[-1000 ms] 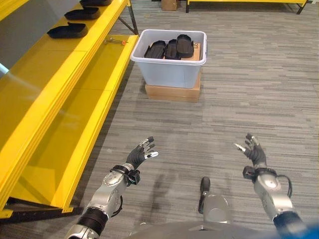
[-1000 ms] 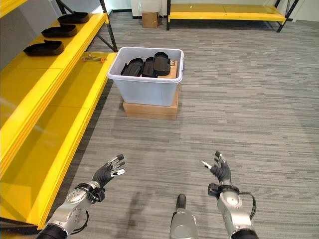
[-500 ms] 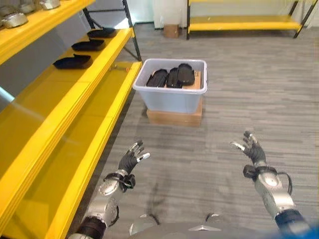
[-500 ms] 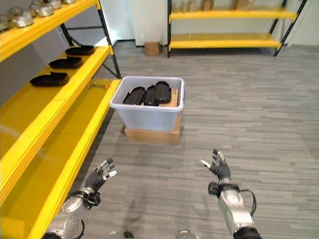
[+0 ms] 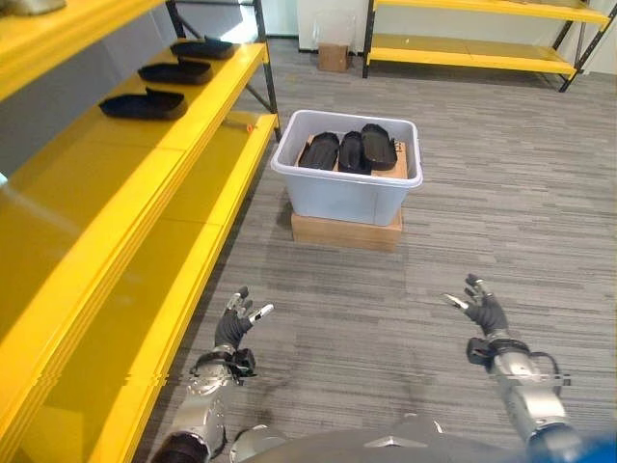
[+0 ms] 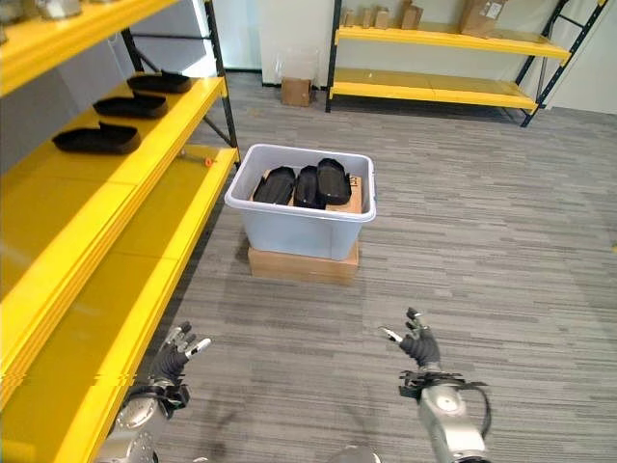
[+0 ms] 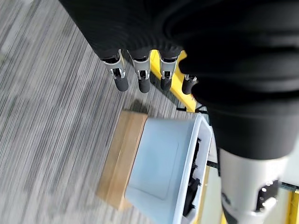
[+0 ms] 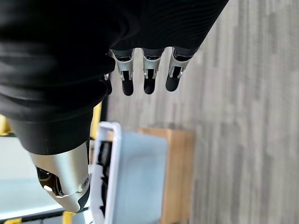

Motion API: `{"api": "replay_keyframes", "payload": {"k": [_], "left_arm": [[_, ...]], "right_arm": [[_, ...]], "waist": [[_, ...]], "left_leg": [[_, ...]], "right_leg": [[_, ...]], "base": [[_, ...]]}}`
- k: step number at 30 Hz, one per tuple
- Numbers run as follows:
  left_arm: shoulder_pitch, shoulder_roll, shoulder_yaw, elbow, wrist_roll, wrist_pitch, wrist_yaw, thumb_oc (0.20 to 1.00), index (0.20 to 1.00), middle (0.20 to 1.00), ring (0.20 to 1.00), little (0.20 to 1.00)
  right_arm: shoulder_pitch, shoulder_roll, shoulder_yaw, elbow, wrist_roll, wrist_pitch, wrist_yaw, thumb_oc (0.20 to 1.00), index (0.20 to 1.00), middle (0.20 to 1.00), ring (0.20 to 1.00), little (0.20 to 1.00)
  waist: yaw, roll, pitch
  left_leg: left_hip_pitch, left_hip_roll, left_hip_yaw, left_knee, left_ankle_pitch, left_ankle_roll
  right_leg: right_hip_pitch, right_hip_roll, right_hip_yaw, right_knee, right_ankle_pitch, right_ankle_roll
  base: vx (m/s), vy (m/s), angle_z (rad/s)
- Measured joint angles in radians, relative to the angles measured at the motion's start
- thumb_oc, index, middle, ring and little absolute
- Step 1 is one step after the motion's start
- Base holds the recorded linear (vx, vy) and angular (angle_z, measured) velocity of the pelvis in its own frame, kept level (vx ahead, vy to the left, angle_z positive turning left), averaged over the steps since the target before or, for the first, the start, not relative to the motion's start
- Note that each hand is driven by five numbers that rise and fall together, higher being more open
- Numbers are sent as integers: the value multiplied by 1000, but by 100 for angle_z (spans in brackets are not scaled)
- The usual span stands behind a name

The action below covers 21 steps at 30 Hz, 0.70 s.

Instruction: Move parts from the plastic box to the shelf.

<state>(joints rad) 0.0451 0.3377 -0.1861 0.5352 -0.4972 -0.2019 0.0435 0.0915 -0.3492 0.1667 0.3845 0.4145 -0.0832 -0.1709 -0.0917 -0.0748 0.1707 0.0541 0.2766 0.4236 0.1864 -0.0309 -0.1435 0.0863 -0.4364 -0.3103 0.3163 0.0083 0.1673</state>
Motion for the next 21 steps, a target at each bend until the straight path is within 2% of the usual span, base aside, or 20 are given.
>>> {"api": "replay_keyframes", "payload": {"k": [1, 2, 3, 4, 5, 6, 7, 8, 9, 10, 11, 12, 14, 15, 16, 17, 19, 21], "left_arm": [[-11, 6, -3, -2, 8, 0, -2, 1000, 1000, 1000, 1000, 1000], [-40, 31, -6, -2, 21, -5, -2, 1000, 1000, 1000, 1000, 1000], [-52, 58, -6, -1, 21, -5, -3, 1000, 1000, 1000, 1000, 1000], [-57, 72, -7, 1, 20, -3, -5, 1000, 1000, 1000, 1000, 1000], [-58, 75, -10, -1, 20, -2, -10, 1000, 1000, 1000, 1000, 1000], [-83, 82, -18, 1, 43, -2, -32, 1000, 1000, 1000, 1000, 1000], [-100, 80, -30, -5, 52, -4, -39, 1000, 1000, 1000, 1000, 1000], [-106, 78, -51, -10, 55, -6, -41, 1000, 1000, 1000, 1000, 1000], [-96, 57, -53, -13, 56, -4, -45, 1000, 1000, 1000, 1000, 1000], [-93, 60, -57, -29, 54, -3, -45, 1000, 1000, 1000, 1000, 1000], [-91, 75, -55, -53, 50, -2, -47, 1000, 1000, 1000, 1000, 1000], [-92, 86, -48, -78, 45, 0, -47, 1000, 1000, 1000, 1000, 1000], [-93, 96, -46, -104, 36, 1, -48, 1000, 1000, 1000, 1000, 1000], [-106, 93, -48, -109, 36, 4, -49, 1000, 1000, 1000, 1000, 1000], [-116, 86, -50, -108, 37, 11, -48, 1000, 1000, 1000, 1000, 1000], [-135, 69, -63, -95, 37, 26, -45, 1000, 1000, 1000, 1000, 1000], [-152, 57, -106, -80, 38, 44, -45, 1000, 1000, 1000, 1000, 1000], [-168, 41, -153, -80, 42, 62, -45, 1000, 1000, 1000, 1000, 1000]], "right_arm": [[1, 3, 5, -1, 2, -1, 0, 1000, 1000, 1000, 1000, 1000], [-9, 24, 10, -12, 5, -15, 0, 1000, 1000, 1000, 1000, 1000], [-18, 26, 11, -17, 6, -22, 0, 1000, 1000, 1000, 1000, 1000], [-26, 24, 10, -18, 10, -24, -4, 1000, 1000, 1000, 1000, 1000], [-37, 21, 3, -12, 20, -25, -11, 1000, 1000, 1000, 1000, 1000], [-65, 27, -6, -10, 36, -32, -29, 1000, 1000, 1000, 1000, 1000], [-78, 24, -6, -10, 36, -34, -33, 1000, 1000, 1000, 1000, 1000], [-95, 8, -18, -2, 37, -33, -32, 1000, 1000, 1000, 1000, 1000], [-82, 18, -10, 2, 43, -32, -34, 1000, 1000, 1000, 1000, 1000], [-80, 16, 2, 0, 43, -33, -35, 1000, 1000, 1000, 1000, 1000], [-78, 27, 5, -9, 42, -33, -33, 1000, 1000, 1000, 1000, 1000], [-69, 29, 5, -21, 42, -33, -33, 1000, 1000, 1000, 1000, 1000], [-49, 26, -1, -31, 41, -34, -35, 1000, 1000, 1000, 1000, 1000], [-51, 17, -1, -31, 33, -35, -39, 1000, 1000, 1000, 1000, 1000], [-53, 17, -1, -28, 33, -36, -43, 1000, 1000, 1000, 1000, 1000], [-53, 18, 1, -12, 33, -41, -57, 1000, 1000, 1000, 1000, 1000], [-51, 20, 1, 10, 33, -41, -78, 1000, 1000, 1000, 1000, 1000], [-49, 29, -17, 17, 29, -42, -147, 1000, 1000, 1000, 1000, 1000]], "waist": [[1, 8, 4], [18, 25, 12], [26, 25, 12], [27, 16, 7], [32, 29, 8], [24, 30, 21], [33, 39, 25], [39, 47, 31], [33, 68, 19], [29, 85, 20], [29, 82, 29], [20, 76, 33], [-1, 60, 35], [-13, 38, 39], [-14, 26, 44], [-24, 17, 43], [-32, 17, 45], [-36, 31, 53]], "left_leg": [[2, 2, 1, -4, -4, 8], [23, 14, -2, -43, 4, 22], [35, 5, -1, -58, 6, 23], [45, -17, 3, -62, 3, 19], [54, -17, 5, -49, -5, 24], [12, -49, 11, 24, -75, 84], [1, -106, 12, 63, -114, 121], [5, -147, 12, 32, -144, 163], [46, -158, 36, -21, -129, 150], [71, -157, 40, -53, -114, 156], [87, -153, 58, -83, -101, 155], [92, -153, 65, -115, -92, 156], [116, -163, 74, -172, -62, 150], [130, -185, 100, -199, -56, 143], [141, -198, 111, -207, -56, 141], [156, -215, 108, -218, -58, 138], [186, -215, 99, -229, -58, 138], [195, -189, 80, -213, -73, 107]], "right_leg": [[-31, 1, 8, 45, -30, 13], [-116, 94, 31, 156, -137, -27], [-148, 159, 30, 163, -143, -52], [-141, 180, -11, 151, -136, -106], [-134, 172, -8, 153, -110, -102], [-174, 139, 8, 222, -68, -77], [-230, 103, 33, 304, -40, -45], [-298, 72, 60, 383, 12, 2], [-307, 85, 91, 379, 91, 13], [-324, 96, 98, 395, 108, 25], [-344, 129, 100, 414, 40, 29], [-362, 165, 90, 398, -3, 17], [-351, 221, 47, 249, -42, -11], [-345, 225, -8, 18, -38, -20], [-347, 215, -10, -84, -24, -9], [-361, 175, -8, -167, 0, 21], [-365, 122, -5, -210, 38, 34], [-396, 49, 50, -198, 72, 65]], "base": [[252, 431, 34], [296, 428, 28], [314, 463, 22], [182, 284, -1], [207, 354, 5], [148, 262, -10], [181, 270, -20], [153, 135, -47], [170, 117, -48], [197, 58, -46], [216, 2, -37], [257, -34, -22], [303, -122, -4], [355, -187, -17], [370, -234, -20], [320, -274, 4], [281, -302, 17], [323, -315, 23]]}}
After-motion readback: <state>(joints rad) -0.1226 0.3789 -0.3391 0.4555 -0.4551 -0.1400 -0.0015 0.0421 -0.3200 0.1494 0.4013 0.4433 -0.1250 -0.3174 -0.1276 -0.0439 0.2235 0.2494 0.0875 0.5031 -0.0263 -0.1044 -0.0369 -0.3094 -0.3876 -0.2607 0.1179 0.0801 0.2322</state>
